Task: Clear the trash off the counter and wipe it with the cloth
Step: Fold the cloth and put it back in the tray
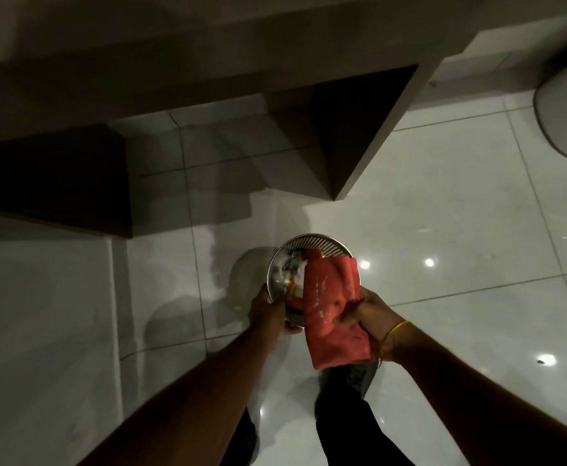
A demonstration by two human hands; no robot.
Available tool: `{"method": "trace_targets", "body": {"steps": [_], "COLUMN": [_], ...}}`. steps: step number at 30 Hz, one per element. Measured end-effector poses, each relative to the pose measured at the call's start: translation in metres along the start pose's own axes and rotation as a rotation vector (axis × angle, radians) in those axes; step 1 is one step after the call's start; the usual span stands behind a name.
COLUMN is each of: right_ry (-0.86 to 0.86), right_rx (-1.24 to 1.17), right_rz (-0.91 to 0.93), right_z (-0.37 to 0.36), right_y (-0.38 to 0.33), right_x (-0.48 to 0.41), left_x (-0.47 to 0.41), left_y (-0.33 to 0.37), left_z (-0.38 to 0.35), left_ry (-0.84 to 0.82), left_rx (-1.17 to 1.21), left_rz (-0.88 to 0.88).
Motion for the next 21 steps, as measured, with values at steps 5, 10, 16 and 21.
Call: {"method": "trace_targets", "body": {"steps": [5, 10, 16, 21], "right_ry": [-0.007, -0.015, -0.028, 0.014], "right_rx": [-0.011, -0.041, -0.161, -0.16], "right_rz": [0.003, 0.031, 0.147, 0.389], "right_z": [-0.005, -0.011, -0.021, -0.008], "right_y": [0.0, -0.015, -0.081, -0.188], "right_x": [0.011, 0.049, 0.178, 0.323], "left_x": [-0.01, 0.033, 0.213, 0.352], "left_y": [-0.001, 0.017, 0.091, 0.194], "left_z": [0.012, 0.02, -0.005, -0.023], "left_ry": [0.046, 0.088, -0.524, -0.798], "left_rx": [-0.079, -0.443, 0.215, 0.262], "left_rz": [0.04, -0.002, 0.148, 0.02]}}
Point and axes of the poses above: each hand's wrist, its own x-axis away from the middle knuckle, its own z-axis out of the back of the hand, y = z × x, the point moved 1 cm from there along -x, towards the middle knuckle, and after that the axes turned 10 degrees about x, right-handed, at the moved point
